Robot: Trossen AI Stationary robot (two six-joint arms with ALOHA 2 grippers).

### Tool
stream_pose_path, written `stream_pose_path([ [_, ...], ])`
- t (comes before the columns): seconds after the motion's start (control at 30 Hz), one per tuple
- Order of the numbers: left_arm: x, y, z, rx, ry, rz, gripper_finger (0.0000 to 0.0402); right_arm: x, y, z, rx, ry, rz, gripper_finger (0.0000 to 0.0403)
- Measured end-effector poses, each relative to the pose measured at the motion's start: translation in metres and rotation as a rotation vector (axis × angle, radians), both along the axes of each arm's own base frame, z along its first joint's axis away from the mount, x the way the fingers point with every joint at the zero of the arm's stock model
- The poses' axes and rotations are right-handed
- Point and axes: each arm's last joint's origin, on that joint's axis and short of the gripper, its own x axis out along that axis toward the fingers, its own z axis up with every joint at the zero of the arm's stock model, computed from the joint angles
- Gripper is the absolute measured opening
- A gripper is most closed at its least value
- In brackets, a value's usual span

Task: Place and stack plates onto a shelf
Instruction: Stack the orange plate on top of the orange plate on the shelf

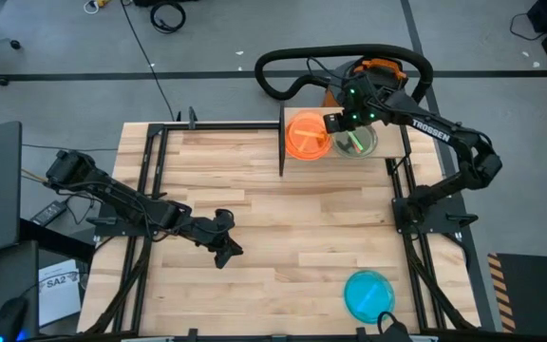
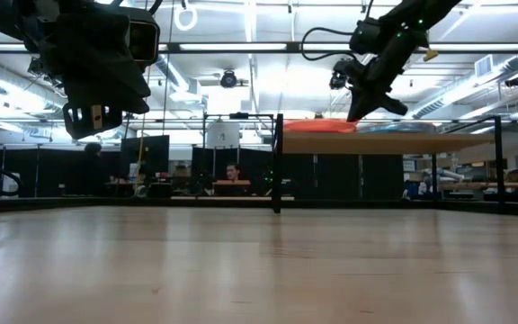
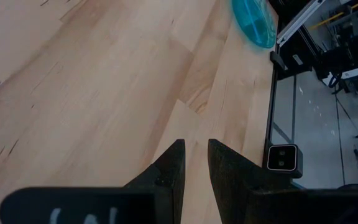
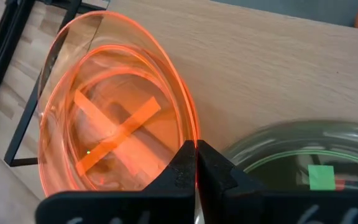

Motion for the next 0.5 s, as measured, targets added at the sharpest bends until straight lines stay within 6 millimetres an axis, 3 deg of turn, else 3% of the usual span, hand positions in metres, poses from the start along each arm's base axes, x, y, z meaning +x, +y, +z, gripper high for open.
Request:
stream_pose_path([
  [0.5,0.0000,0.0000,0.0000,0.000,0.000,0.000,0.0075,0.0022,-0.0017,0.0023,-0.013,-0.037,0.003,0.0022],
])
